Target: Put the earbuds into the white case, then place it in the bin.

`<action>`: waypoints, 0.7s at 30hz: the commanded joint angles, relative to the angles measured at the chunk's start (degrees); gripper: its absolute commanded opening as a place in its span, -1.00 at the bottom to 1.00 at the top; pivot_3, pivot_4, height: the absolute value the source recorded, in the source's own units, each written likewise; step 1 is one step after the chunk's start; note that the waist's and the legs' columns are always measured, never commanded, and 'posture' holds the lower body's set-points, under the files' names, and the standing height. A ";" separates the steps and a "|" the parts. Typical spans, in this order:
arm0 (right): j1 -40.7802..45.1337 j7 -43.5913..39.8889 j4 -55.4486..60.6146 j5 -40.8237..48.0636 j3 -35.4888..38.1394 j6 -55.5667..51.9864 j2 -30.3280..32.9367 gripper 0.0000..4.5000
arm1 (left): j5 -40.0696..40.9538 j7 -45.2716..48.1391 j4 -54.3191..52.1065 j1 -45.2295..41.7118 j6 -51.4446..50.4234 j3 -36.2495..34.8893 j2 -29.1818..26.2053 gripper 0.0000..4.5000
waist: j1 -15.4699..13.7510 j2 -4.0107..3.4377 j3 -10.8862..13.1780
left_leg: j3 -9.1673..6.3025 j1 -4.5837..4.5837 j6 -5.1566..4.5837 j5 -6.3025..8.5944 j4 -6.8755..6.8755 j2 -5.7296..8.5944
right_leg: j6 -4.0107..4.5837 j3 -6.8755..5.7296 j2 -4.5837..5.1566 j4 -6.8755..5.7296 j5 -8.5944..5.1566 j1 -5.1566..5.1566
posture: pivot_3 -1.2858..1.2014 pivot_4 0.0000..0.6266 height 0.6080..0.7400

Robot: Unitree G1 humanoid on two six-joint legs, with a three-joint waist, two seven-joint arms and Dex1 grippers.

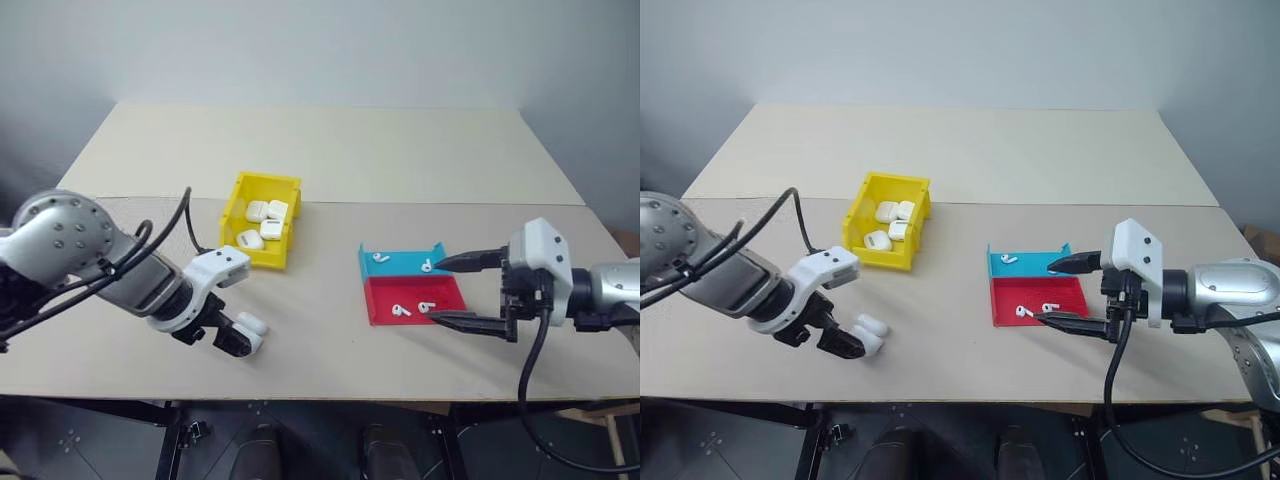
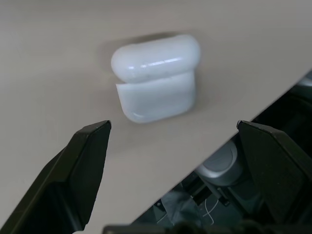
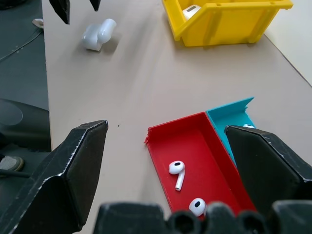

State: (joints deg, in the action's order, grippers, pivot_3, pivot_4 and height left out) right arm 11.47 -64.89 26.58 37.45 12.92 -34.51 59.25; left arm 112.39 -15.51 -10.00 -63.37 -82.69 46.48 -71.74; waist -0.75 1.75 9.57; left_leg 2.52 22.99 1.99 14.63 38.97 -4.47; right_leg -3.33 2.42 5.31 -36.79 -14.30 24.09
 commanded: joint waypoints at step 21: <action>-2.36 0.85 4.02 3.33 4.20 -1.28 0.61 0.99 | 0.61 -11.66 -2.26 5.77 5.70 0.24 4.92 1.00 | -0.05 0.00 -0.01 | -0.01 -0.13 0.01 -0.01 0.02 0.03 | 0.00 0.00 0.03 0.02 0.00 -0.16 | 0.03 -0.52 1.00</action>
State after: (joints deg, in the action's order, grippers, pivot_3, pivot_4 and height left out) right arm 9.00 -63.67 29.40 39.62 14.69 -36.48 59.29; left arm 112.47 -27.73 -10.68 -58.37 -77.49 46.97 -66.40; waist -0.79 1.75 9.56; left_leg 2.51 22.86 2.00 14.63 38.99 -4.44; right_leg -3.33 2.43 5.34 -36.77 -14.30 23.92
